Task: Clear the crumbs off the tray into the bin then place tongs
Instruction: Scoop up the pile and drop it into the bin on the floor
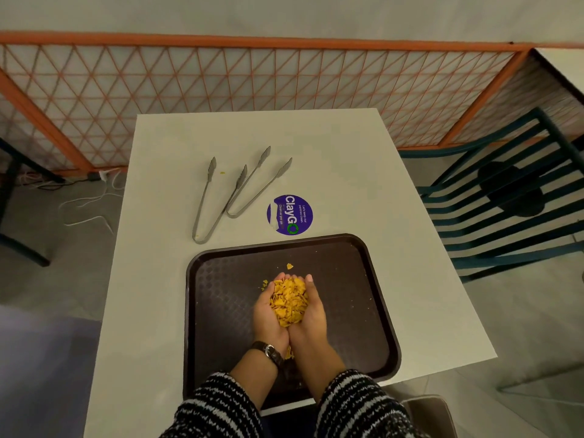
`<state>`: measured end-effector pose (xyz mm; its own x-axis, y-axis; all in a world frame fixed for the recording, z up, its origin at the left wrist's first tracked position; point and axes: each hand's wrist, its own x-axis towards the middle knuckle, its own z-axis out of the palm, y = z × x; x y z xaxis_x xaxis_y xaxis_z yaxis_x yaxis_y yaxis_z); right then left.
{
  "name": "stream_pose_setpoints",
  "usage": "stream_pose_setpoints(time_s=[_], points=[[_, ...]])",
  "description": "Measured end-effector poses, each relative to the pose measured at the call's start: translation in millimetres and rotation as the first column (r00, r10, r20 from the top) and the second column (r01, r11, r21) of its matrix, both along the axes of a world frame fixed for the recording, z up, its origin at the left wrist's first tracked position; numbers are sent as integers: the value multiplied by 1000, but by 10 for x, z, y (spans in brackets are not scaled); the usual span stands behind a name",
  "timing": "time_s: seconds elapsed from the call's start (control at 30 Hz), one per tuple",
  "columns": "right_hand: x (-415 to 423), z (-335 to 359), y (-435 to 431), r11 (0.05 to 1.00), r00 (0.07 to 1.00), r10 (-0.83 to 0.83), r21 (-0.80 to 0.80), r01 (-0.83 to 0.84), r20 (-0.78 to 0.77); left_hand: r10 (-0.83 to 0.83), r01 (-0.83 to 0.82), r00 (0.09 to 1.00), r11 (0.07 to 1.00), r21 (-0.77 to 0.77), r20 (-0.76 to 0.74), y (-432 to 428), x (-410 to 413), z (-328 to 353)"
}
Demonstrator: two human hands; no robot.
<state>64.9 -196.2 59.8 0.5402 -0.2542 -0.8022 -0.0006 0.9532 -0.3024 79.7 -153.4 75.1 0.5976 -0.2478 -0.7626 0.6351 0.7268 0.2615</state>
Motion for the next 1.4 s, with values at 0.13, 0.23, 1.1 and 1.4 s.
stream_pose_setpoints(time_s=[0.13,0.23,1.1,1.4], points=[[-8,65,-27,1000,999,-13,4,13,32,11,-10,999,999,-36,37,-28,-30,75],[-70,148,-61,1000,999,-2,8,2,48,9,-8,997,1000,-17,72,-53,-98,120],[-2946,-82,-2367,985,990,88,-157,-70,111,52,-48,991,998,-39,126,-2317,-3011,13],[-3962,-885,-3149,980,975,-190,-82,182,-116,-257,259,966,961,93,-41,-3098,-3858,-833]])
